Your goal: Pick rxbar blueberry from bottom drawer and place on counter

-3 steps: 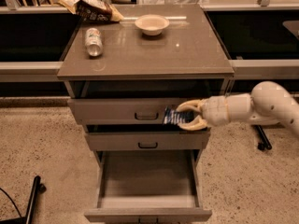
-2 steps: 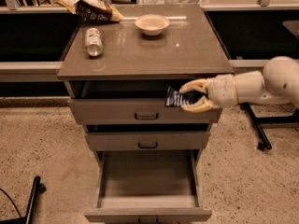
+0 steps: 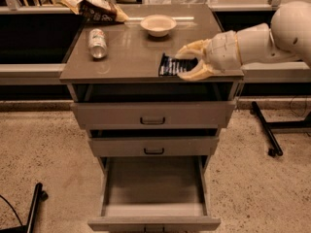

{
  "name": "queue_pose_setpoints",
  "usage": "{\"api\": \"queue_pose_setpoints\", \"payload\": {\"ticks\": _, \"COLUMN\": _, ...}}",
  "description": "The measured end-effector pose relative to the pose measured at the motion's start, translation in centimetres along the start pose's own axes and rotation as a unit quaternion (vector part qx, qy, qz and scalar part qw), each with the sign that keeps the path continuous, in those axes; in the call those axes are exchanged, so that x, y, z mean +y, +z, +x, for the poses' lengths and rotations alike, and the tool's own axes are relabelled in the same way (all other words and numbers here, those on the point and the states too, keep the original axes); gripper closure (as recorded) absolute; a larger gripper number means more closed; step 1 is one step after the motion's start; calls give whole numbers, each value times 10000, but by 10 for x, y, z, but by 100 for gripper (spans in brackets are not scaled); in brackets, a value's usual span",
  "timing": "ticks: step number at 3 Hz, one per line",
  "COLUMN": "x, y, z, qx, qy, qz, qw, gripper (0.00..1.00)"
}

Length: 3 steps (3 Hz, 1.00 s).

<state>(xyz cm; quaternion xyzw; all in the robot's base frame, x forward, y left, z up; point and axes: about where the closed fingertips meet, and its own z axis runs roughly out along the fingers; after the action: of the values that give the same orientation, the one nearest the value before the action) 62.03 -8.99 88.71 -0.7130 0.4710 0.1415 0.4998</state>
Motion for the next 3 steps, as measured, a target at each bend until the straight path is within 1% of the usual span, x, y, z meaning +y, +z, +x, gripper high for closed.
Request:
{"api": "queue_pose_setpoints", "payload": {"ticks": 1, "x": -46, "y": 5, "z": 5, "qx": 337, "qy": 392, "qz": 289, "qw": 9982, "gripper": 100}}
{"api": "queue_pose_setpoints", "payload": {"ticks": 2, "x": -84, "y": 2, "z": 42, "qx": 243, "qy": 1469, "qz": 774, "qw": 9858, "gripper": 100}}
{"api": "queue_pose_setpoints", "payload": {"ticks": 3, "x": -96, "y": -4, "z": 73, "qx": 43, "qy": 2091, "qz": 1074, "qw": 9720, "gripper": 100}}
